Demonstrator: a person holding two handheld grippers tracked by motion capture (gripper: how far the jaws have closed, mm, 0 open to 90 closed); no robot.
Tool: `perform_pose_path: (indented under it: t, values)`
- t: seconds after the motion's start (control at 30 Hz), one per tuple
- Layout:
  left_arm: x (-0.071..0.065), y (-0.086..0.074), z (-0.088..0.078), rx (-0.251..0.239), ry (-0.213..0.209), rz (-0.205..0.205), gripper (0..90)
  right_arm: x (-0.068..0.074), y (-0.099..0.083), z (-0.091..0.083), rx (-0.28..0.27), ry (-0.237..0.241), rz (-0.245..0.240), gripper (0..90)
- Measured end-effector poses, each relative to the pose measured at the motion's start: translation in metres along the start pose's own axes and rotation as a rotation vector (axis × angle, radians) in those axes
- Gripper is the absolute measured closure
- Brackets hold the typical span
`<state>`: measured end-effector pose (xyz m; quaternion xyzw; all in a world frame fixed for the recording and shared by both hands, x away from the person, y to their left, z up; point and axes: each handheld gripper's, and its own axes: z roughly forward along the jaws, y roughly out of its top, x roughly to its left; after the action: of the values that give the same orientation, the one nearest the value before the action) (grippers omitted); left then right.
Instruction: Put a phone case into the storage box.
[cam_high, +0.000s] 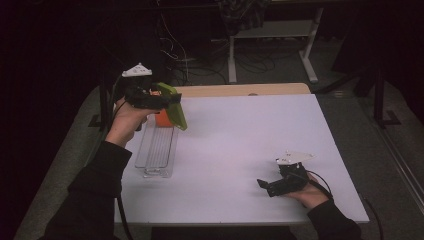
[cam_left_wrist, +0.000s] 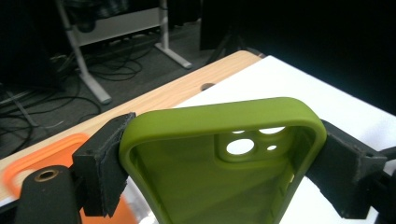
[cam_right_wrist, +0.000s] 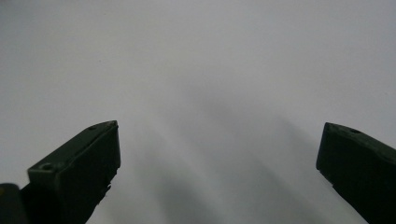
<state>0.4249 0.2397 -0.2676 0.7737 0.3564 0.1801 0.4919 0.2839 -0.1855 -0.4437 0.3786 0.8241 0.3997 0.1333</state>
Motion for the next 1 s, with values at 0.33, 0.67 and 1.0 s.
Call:
perform_pose_path:
  t: [0.33, 0.67, 1.0]
  values:
    - [0.029, -0.009, 0.001, 0.009, 0.103, -0.02, 15.2, 0.0, -0.001, -0.003, -0.007, 0.002, -0.01, 0.0]
    - [0.064, -0.03, 0.026, 0.089, 0.219, -0.074, 15.1, 0.0, -0.001, -0.004, -0.022, 0.001, -0.013, 0.0]
    - [0.074, -0.048, 0.049, 0.161, 0.278, -0.115, 15.0, -0.001, -0.001, -0.004, -0.018, -0.002, -0.023, 0.0]
